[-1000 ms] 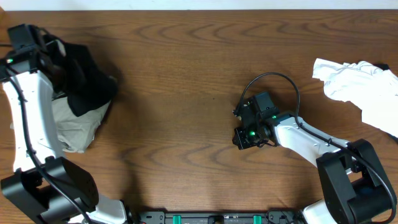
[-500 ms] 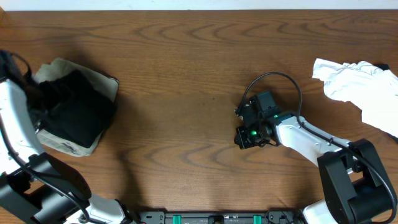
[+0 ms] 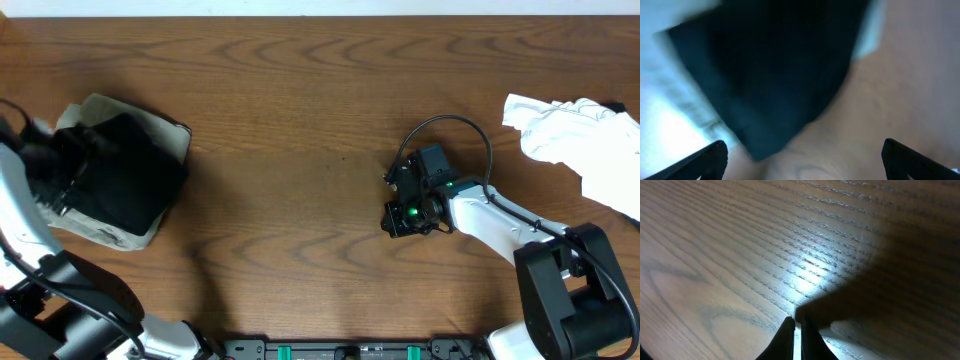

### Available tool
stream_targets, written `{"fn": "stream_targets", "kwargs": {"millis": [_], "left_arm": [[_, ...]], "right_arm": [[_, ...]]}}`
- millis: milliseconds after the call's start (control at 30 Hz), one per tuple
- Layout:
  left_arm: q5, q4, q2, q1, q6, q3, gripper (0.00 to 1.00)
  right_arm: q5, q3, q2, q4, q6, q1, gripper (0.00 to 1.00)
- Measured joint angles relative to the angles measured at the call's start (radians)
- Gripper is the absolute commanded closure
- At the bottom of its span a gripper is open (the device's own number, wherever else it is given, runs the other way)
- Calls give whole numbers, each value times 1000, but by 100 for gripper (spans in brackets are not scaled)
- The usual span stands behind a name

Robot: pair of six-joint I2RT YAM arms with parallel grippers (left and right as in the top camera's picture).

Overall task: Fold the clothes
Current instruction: 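Press the black bundle down on the grey garment and release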

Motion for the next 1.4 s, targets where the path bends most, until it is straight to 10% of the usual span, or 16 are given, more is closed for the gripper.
{"fn": "stream_targets", "kwargs": {"millis": [100,433,1200,1400], "left_arm": [[50,61,-20,-51,32,0,94],[190,270,54,-75,27,0,94],[390,241,363,239,27,-44,94],[421,346,358,235,29,-127,59]], "right_arm": [[0,0,0,-1,0,0,94],[2,3,-2,-34,0,-2,94],[0,4,-5,-88,-1,-2,96],[0,4,-5,-90,-1,-2,96]]}}
